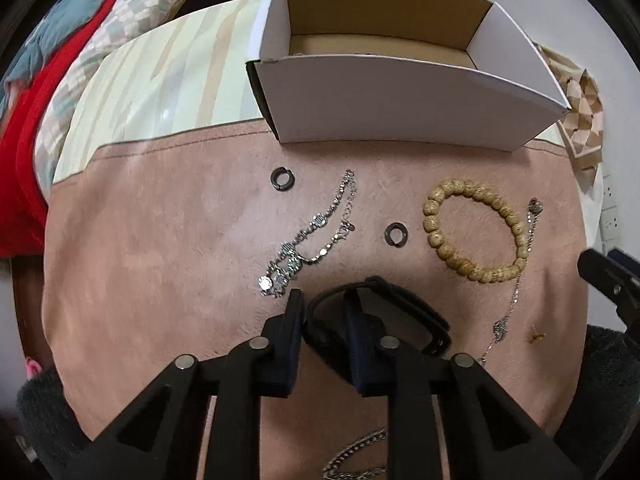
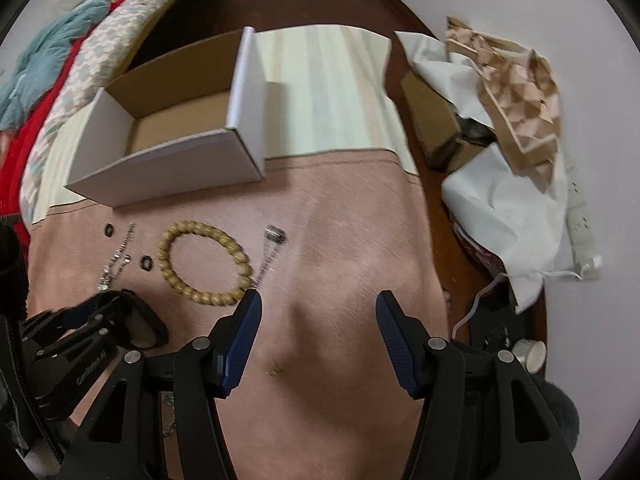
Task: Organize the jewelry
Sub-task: 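Lower the left tool onto the black watch band and close it while the right tool approaches the bead bracelet, then close the right tool on the wooden bead bracelet while the left tool holds the watch band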
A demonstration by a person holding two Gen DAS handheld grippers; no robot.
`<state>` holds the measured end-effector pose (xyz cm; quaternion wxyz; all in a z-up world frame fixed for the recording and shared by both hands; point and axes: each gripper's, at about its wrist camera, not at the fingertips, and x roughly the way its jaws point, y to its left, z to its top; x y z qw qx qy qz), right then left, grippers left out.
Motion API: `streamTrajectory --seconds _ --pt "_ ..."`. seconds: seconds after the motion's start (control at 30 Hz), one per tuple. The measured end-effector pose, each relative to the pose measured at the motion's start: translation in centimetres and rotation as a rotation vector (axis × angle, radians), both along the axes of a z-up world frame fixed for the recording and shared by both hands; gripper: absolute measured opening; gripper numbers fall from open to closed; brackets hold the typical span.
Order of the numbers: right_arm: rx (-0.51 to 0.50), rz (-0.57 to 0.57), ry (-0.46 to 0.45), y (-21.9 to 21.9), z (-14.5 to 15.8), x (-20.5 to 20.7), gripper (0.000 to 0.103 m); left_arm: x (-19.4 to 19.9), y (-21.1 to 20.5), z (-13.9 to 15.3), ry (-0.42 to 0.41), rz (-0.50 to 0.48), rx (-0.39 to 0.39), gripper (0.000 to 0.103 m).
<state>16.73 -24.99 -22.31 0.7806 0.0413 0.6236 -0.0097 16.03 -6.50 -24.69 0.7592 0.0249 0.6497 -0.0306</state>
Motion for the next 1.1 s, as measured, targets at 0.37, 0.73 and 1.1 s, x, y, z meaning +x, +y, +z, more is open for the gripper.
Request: streamTrajectory --seconds 0.37,0.73,1.1 --pt "-0.024 0.170 -0.025 4.8 -2.3 3.4 0.061 0.3 3.7 0.6 -0.083 -0.011 0.097 0.011" --pt "-0.223 0.294 -0.076 7.9 -2.9 3.5 0.011 0.2 4.1 1.5 -0.117 -0.005 0.114 0.010" --pt "0.048 0.136 -0.115 4.9 0.4 1.3 0.000 -0.6 3.8 3.1 -0.144 0.003 0.089 0.010"
